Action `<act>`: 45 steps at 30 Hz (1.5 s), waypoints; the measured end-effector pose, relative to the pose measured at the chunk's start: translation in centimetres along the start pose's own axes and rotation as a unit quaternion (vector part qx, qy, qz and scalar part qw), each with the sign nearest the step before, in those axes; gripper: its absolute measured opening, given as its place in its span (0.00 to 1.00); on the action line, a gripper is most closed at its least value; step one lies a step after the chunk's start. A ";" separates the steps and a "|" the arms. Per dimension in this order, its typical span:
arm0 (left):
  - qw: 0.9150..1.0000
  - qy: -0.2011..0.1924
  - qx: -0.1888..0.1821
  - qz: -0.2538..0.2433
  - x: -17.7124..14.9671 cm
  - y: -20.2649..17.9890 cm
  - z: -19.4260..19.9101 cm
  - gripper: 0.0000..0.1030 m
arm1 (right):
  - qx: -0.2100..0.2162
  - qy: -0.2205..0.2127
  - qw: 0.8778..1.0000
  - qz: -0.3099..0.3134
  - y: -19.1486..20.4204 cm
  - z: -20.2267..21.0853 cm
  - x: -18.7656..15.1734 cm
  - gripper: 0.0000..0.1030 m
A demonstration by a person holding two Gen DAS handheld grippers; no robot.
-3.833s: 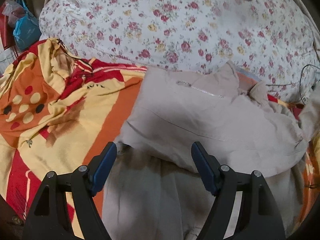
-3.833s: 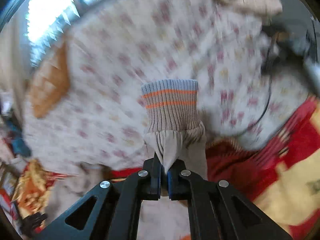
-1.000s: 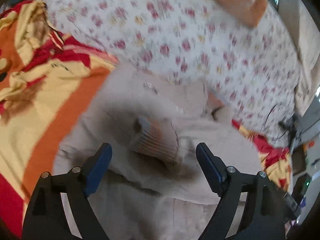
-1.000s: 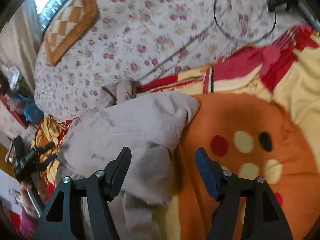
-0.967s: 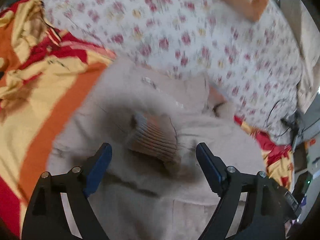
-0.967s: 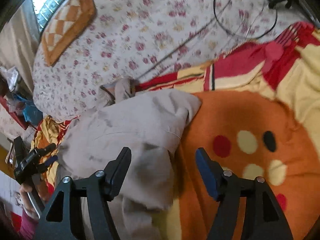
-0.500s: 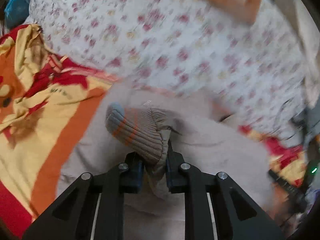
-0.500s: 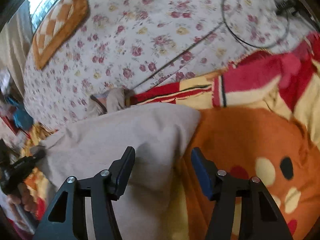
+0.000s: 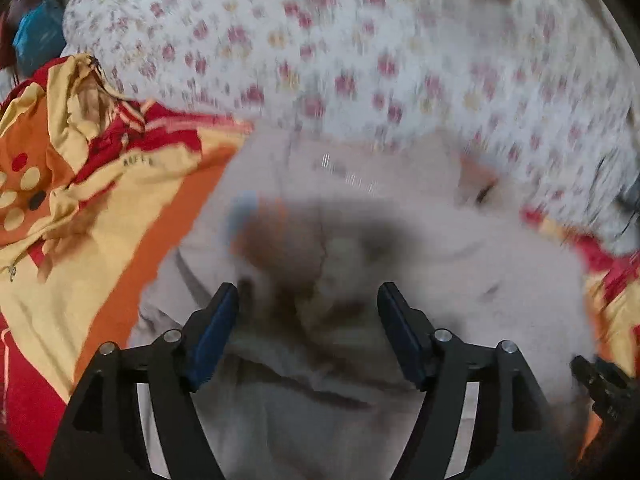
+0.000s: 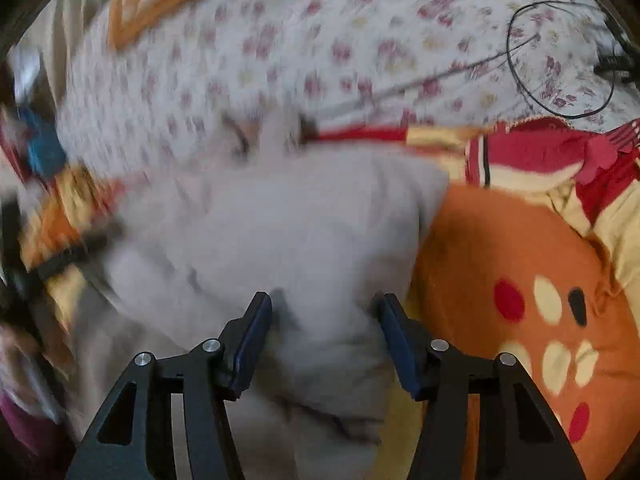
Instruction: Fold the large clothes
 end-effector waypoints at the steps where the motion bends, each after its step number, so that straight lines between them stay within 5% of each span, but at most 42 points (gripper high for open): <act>1: 1.000 0.009 0.007 -0.011 -0.2 -0.3 -0.7 0.70 | -0.013 0.005 1.000 0.008 0.0 -0.7 -0.7 0.56; 5: 1.000 -0.003 0.020 -0.024 -0.6 -0.1 -0.2 0.70 | 0.012 0.000 0.999 -0.033 -0.8 0.9 -0.3 0.57; 10: 1.000 -0.002 0.018 -0.012 0.2 0.1 0.0 0.70 | -0.002 -0.050 0.999 -0.008 0.5 2.6 2.6 0.58; 13: 1.000 0.001 0.022 -0.014 0.2 -0.2 -0.6 0.70 | 0.003 -0.052 0.999 -0.009 0.9 0.5 4.5 0.58; 16: 0.999 0.001 0.026 -0.019 0.1 -0.6 -0.8 0.72 | -0.033 -0.011 0.999 -0.019 -0.2 -3.9 5.0 0.57; 20: 0.999 0.000 0.030 -0.026 0.1 -0.9 -0.9 0.73 | -0.051 -0.004 0.999 -0.005 -0.4 -5.0 4.5 0.57; 27: 1.000 -0.003 -0.005 -0.015 -0.4 0.7 1.4 0.73 | -0.034 -0.030 0.999 -0.021 -0.4 2.1 1.0 0.71; 32: 1.000 -0.010 -0.010 -0.010 -2.4 3.6 3.9 0.73 | 0.030 -0.009 0.997 -0.075 -2.5 2.2 -2.2 0.76; 34: 1.000 -0.003 -0.010 -0.001 -3.4 4.9 4.6 0.73 | 0.064 0.000 0.994 -0.088 -2.7 1.1 -2.8 0.63; 35: 1.000 -0.002 -0.010 0.002 -3.8 5.4 4.9 0.73 | 0.059 -0.005 0.995 -0.078 -2.5 0.9 -2.9 0.33; 36: 1.000 -0.003 -0.008 0.005 -4.5 6.3 5.5 0.73 | 0.042 -0.010 0.997 -0.060 -2.2 1.1 -2.9 0.17; 37: 1.000 -0.005 -0.005 0.007 -5.1 6.9 5.9 0.73 | 0.036 -0.013 0.998 -0.047 -2.0 1.4 -2.8 0.12; 42: 1.000 0.013 0.005 0.007 -8.1 8.8 6.3 0.73 | 0.022 -0.007 0.998 -0.055 -2.3 1.4 -3.3 0.14; 45: 1.000 0.018 0.001 0.009 -9.5 9.7 6.7 0.73 | 0.059 -0.021 0.993 -0.100 -2.6 3.8 -4.4 0.40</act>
Point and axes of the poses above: each gripper's, at about its wrist camera, not at the fingertips, and z roughly against the way its jaws point, y to its left, x to its top, the point moved 1 cm from there along -z, roughly the way its jaws point, and after that the axes turned 11 degrees about x, right-handed, at the moved point
